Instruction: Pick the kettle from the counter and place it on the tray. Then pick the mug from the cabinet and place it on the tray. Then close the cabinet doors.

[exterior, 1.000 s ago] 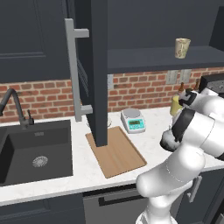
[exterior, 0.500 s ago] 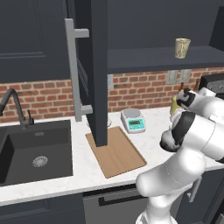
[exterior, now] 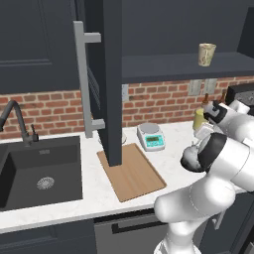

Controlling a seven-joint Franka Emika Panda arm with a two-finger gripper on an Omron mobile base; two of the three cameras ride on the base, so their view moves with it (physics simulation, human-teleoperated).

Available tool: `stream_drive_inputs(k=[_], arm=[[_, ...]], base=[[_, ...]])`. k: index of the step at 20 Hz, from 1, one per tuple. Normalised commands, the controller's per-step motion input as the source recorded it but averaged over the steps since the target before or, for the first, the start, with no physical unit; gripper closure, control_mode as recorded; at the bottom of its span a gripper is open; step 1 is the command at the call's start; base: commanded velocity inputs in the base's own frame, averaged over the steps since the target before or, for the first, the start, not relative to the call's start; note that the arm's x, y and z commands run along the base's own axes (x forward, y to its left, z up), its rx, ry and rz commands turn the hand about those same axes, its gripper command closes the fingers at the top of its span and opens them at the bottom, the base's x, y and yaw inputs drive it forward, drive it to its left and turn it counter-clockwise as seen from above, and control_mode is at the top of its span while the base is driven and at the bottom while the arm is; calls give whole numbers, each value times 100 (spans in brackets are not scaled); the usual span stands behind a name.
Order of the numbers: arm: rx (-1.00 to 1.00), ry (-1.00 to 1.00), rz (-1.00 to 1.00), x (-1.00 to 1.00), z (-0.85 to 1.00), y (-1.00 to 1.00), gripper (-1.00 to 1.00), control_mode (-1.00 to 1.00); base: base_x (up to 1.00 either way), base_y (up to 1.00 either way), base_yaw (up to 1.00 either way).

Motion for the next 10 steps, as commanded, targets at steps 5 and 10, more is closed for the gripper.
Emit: stream_drive_inputs(k=[5, 10], arm=[[9, -5, -4, 0, 16, 43, 100, -100], [6, -2, -6, 0, 17, 63, 100, -100]], base=[[0, 0, 0], [0, 0, 0]])
